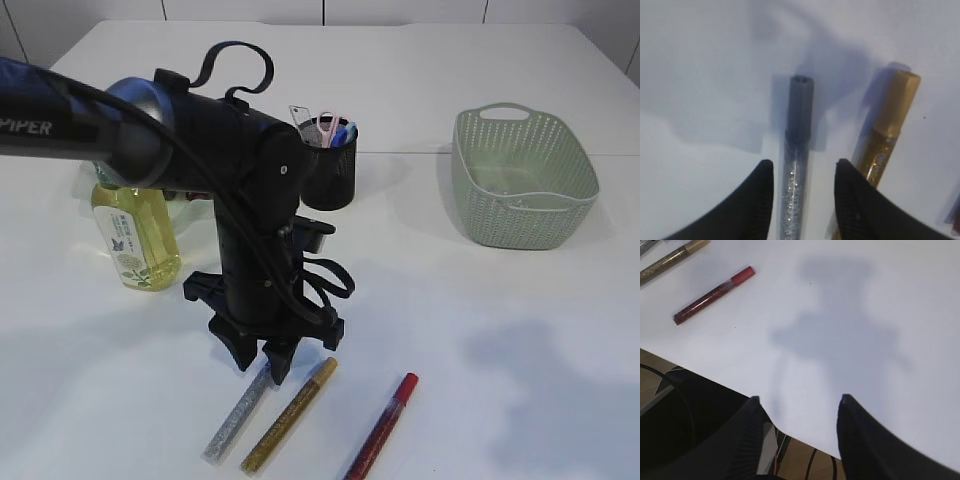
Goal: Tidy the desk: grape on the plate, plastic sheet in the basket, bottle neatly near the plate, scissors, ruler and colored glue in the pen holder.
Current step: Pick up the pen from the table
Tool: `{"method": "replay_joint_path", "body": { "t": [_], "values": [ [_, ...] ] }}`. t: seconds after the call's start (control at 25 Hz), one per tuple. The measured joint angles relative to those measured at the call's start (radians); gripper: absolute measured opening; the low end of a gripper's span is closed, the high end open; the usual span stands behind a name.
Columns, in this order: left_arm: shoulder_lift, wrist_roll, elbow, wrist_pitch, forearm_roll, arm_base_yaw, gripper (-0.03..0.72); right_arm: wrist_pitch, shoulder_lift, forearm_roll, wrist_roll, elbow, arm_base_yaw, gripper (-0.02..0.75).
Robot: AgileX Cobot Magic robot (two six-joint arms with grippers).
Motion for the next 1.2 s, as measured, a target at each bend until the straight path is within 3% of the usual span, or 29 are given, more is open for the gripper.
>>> {"method": "replay_joint_path", "body": {
  "t": [1.2],
  "values": [
    [0.025,0.020,-0.006,-0.050,0.021,0.000,0.299,0.000,0.000,-0.002,0.002,0.000,0.000,0.384]
  ]
}}
